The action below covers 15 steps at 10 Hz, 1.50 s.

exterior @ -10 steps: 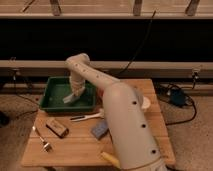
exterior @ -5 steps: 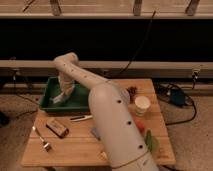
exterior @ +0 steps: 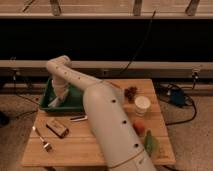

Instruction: Wipe tray with towel

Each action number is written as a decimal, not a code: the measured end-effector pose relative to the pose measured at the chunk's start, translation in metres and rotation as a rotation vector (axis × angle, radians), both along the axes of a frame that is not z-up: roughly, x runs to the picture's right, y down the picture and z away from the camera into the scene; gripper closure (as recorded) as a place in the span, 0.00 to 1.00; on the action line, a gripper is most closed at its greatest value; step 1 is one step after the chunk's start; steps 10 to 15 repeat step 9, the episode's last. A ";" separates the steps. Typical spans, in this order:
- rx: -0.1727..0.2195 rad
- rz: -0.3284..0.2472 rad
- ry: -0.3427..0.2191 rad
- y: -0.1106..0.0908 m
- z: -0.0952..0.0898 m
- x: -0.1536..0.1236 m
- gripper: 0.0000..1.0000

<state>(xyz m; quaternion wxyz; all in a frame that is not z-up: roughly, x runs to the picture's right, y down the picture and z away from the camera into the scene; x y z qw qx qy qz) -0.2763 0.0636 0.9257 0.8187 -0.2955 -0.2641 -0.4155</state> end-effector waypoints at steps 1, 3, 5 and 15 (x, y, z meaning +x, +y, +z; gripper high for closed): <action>-0.008 -0.013 0.007 0.004 -0.003 0.013 1.00; -0.023 -0.027 0.025 0.011 -0.010 0.045 1.00; -0.031 -0.018 0.049 0.013 -0.018 0.075 1.00; -0.057 0.040 0.114 0.008 -0.022 0.119 0.99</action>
